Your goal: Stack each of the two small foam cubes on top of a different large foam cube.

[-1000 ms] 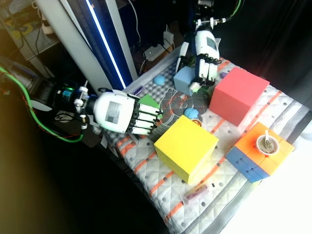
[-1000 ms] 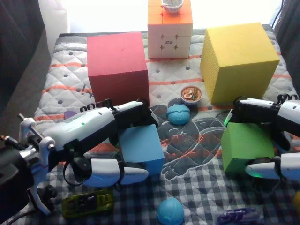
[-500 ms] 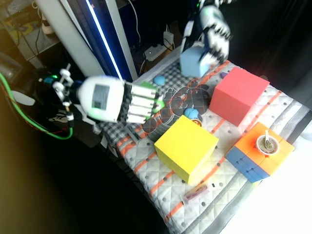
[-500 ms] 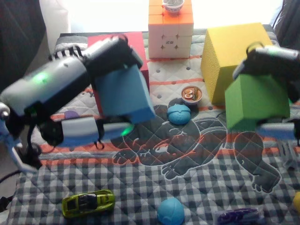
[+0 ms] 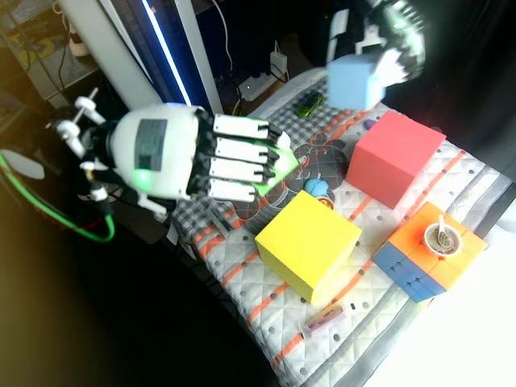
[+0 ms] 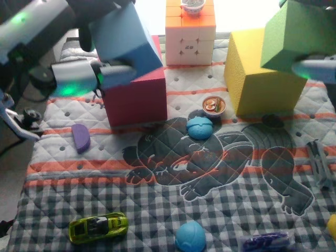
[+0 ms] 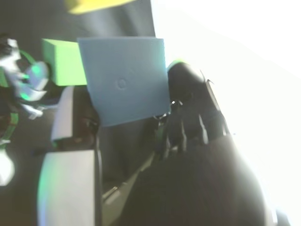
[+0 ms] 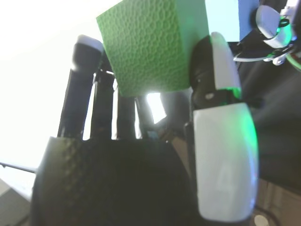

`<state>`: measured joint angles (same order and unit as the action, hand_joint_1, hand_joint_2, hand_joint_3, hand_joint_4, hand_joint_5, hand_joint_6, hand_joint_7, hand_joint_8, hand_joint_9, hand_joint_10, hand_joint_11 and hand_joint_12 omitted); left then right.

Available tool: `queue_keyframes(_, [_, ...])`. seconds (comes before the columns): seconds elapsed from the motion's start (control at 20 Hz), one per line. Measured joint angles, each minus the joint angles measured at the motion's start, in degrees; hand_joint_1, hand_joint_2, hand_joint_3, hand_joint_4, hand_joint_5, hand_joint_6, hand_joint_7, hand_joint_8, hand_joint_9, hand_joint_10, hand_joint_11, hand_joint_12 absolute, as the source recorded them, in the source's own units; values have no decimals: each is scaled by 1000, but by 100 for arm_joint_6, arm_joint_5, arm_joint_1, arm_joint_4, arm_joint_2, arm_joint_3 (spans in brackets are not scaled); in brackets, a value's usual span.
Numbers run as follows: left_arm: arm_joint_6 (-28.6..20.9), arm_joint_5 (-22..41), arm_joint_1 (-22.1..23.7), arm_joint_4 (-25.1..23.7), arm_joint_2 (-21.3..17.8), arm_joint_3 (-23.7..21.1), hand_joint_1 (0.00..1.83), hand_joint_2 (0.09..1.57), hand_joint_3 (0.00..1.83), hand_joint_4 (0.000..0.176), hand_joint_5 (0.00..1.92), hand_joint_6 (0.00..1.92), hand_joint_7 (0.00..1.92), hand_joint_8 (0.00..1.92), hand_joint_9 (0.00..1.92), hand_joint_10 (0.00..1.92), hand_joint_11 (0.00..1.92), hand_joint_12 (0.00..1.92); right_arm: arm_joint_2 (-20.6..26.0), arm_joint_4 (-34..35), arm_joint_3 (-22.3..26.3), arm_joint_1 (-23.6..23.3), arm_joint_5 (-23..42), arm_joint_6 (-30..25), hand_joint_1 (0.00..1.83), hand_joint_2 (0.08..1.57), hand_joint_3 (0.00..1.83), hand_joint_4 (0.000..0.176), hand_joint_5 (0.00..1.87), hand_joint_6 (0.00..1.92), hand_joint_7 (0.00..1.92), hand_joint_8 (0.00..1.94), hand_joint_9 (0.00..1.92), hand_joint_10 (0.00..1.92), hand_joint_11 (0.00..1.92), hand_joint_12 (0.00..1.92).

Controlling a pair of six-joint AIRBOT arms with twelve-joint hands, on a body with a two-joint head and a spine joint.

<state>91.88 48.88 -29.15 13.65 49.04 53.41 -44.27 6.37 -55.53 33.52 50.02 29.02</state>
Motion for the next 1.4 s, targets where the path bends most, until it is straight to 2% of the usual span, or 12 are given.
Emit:
queue_keyframes(0.45, [57,-1558,713,555,549,988,1378,1174,0,0,134,1188,111,1516,204,1818,252,1921,-741,586,-1121,-973,-1934,4,1109,1355,17,0,486,1746,598,1613,498,1791,566,1921])
queue_keyframes(0.55, [74,-1696,715,651,686,1099,1159,1211,6,0,42,786,149,1115,152,1545,114,1921,-826,634,-1246,-981,-2103,2,1066,1367,9,0,467,1776,607,1590,450,1782,539,1921])
queue_keyframes(0.65, [66,-1810,699,656,802,1119,1043,1195,0,0,110,215,150,286,45,728,4,1629,-850,634,-1246,-981,-2190,-4,1120,1229,0,0,18,1360,103,1146,224,1537,268,1921])
queue_keyframes(0.7, [66,-1849,680,654,826,1123,932,1183,0,27,53,86,29,56,8,292,0,1351,-850,634,-1248,-981,-2199,-4,959,1197,0,0,3,692,42,747,60,1260,74,1883])
queue_keyframes(0.75, [70,-1912,654,684,833,1126,893,1172,0,92,26,31,5,10,1,58,0,1100,-850,647,-1248,-981,-2232,-7,902,1168,0,28,0,342,41,475,11,1058,14,1834])
queue_keyframes(0.8, [74,-1974,643,697,831,1154,892,1141,1,173,0,0,0,0,0,1,0,481,-850,658,-1248,-981,-2304,-2,735,1108,0,52,0,13,1,19,0,346,0,1720])
queue_keyframes(1.0, [74,-1788,557,745,817,1143,831,1142,11,176,0,0,0,0,0,0,0,4,-874,667,-1226,-981,-2330,-2,613,1070,0,74,0,0,0,0,0,4,0,988])
queue_keyframes(1.05, [81,-1733,527,767,741,1060,773,1142,10,176,0,0,0,0,0,0,0,0,-872,671,-1172,-981,-2326,-2,615,1056,0,91,0,0,0,0,0,0,0,832])
queue_keyframes(1.1, [83,-1661,514,761,662,988,695,1141,6,176,0,0,0,0,0,0,0,0,-844,682,-1093,-981,-2291,0,522,1001,0,147,0,0,0,0,0,0,0,644])
queue_keyframes(1.2, [83,-1169,428,754,444,787,552,1046,0,176,0,0,0,0,0,0,0,0,-619,621,-817,-981,-1969,-2,640,1077,20,90,0,0,0,0,0,0,0,25])
queue_keyframes(1.3, [83,-907,317,787,280,660,544,1030,0,176,0,0,0,0,0,0,0,0,-448,629,-697,-981,-1696,-2,641,1071,15,101,0,0,0,0,0,0,0,4])
queue_keyframes(1.4, [87,-459,133,826,15,420,645,1045,0,176,0,0,0,0,0,0,0,0,-74,702,-435,-981,-1333,0,555,1054,0,121,0,0,0,0,0,0,0,566])
